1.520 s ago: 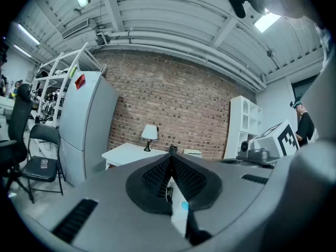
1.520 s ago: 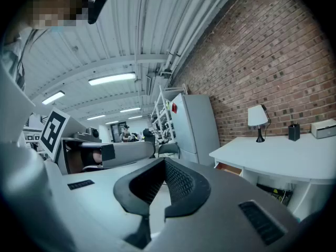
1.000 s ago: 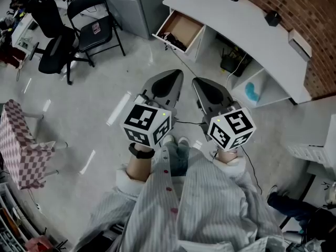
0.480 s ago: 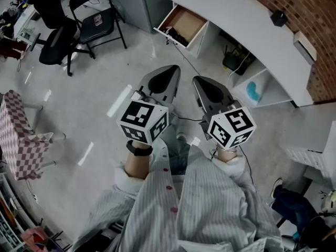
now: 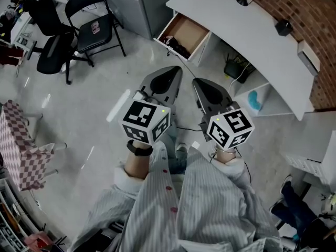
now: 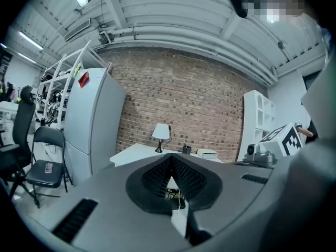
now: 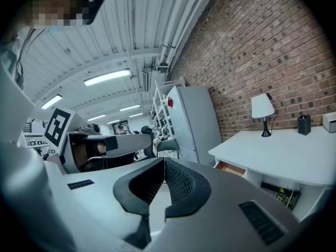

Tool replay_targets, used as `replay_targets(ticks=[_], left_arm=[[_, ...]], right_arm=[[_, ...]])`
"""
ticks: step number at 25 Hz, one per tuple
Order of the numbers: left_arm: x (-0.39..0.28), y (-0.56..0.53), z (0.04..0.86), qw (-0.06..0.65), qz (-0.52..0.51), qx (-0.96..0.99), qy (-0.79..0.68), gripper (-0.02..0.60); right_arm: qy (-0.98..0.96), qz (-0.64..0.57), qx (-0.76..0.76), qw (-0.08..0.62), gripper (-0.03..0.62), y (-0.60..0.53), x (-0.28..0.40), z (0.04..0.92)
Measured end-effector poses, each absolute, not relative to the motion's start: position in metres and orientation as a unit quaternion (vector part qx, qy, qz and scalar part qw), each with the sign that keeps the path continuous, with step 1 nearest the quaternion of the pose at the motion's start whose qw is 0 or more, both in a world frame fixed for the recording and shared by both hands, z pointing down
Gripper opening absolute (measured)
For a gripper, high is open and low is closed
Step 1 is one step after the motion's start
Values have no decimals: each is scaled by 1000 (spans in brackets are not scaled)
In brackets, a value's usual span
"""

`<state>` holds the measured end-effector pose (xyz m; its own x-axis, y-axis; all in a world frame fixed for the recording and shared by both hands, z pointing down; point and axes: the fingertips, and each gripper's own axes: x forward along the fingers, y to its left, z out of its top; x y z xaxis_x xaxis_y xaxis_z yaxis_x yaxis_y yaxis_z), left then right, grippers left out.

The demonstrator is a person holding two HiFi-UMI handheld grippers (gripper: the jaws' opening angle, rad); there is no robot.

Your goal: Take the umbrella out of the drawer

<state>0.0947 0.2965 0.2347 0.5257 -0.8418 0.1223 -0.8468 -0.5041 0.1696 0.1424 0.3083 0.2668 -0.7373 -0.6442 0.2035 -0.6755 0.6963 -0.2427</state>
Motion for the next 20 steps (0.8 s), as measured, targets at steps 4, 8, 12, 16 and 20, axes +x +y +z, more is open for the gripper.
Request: replay_targets(ticks=[4, 8, 12, 16, 20], left_arm=[[81, 242, 233, 105, 12, 869, -483, 9], [68, 194, 237, 112, 15, 872, -477, 9], [49, 154, 239, 112, 15, 873, -474, 9], [25, 124, 243, 112, 15, 873, -475, 9], [7, 106, 243, 108, 15, 875, -471, 9]], right_arm=[[-918, 149, 364, 57, 35, 254, 132, 265], [-913, 155, 373, 61, 35, 205, 121, 267], [-912, 156, 374, 66, 35, 164, 100, 270], [-912, 158, 372, 69, 35, 134, 77, 278], [-911, 156, 377, 68, 35, 115, 59, 279]])
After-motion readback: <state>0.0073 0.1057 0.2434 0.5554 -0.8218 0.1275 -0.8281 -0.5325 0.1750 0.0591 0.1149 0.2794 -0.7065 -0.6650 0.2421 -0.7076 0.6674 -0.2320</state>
